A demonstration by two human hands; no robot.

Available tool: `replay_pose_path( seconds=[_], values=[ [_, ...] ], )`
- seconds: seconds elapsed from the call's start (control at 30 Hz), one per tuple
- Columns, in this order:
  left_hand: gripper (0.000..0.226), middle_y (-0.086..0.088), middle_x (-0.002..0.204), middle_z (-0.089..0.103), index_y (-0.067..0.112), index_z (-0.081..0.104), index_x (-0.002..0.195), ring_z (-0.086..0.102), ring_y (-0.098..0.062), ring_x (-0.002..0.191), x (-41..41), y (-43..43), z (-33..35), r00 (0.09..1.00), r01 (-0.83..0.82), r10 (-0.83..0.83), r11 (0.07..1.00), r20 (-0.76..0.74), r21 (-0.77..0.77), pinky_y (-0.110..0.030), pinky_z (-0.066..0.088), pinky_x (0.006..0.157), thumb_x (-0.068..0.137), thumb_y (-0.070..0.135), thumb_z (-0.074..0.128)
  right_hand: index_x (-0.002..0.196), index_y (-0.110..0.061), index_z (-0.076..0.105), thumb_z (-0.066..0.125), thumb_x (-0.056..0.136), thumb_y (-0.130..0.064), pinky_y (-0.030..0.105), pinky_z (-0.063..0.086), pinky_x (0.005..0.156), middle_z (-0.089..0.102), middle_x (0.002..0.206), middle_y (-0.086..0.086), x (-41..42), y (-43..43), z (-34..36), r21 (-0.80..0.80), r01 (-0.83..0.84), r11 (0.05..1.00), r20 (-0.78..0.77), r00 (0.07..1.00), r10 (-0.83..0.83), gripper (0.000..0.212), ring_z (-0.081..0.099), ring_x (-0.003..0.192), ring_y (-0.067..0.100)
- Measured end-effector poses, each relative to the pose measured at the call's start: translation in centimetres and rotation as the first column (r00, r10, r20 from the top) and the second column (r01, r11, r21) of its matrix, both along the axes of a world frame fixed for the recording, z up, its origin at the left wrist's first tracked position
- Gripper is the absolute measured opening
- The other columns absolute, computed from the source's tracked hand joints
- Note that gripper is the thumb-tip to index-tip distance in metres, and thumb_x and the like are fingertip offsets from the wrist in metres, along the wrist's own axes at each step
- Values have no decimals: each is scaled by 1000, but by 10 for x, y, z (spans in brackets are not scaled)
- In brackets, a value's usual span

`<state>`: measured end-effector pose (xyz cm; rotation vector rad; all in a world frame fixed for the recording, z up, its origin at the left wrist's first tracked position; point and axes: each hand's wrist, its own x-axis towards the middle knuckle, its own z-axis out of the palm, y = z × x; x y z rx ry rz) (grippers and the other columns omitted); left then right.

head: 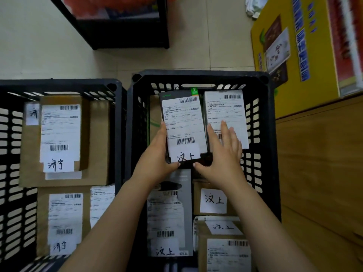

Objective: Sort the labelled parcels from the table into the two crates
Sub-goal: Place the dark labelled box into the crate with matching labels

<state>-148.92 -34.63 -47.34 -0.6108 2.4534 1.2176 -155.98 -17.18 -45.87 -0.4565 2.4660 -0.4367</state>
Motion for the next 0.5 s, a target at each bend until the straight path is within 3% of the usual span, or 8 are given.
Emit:
replay_pose_path(
  seconds=[0.13, 0.37, 0.5],
  values=[
    [119, 15, 160, 14, 33, -9, 152, 31, -5, 137, -4, -1, 0, 999, 32, -33, 999, -21, -41, -17, 36, 89, 75, 22, 81, 155, -27, -10, 66, 88, -33, 48, -15, 119, -26, 160, -6, -3, 3, -3, 74, -90, 993, 41, 995, 87, 102, -32, 144, 20],
    [117, 17, 160, 12, 32, -5, 154, 40, -8, 133, -6, -6, -5, 997, 68, -69, 996, -17, -52, -28, 49, 92, 74, 18, 79, 154, -32, -12, 54, 97, -28, 51, -13, 118, -23, 161, -3, 1, -7, -6, 143, -116, 983, -10, 993, 119, 88, -25, 147, 25],
    [118, 12, 160, 16, 30, -4, 154, 31, -8, 140, -12, -12, -10, 997, 79, -78, 996, 4, -42, -26, 42, 102, 74, 19, 81, 155, -32, -9, 53, 98, -28, 53, -9, 118, -19, 163, -1, -2, -11, -10, 160, -113, 981, -46, 992, 122, 84, -20, 148, 28]
  ],
)
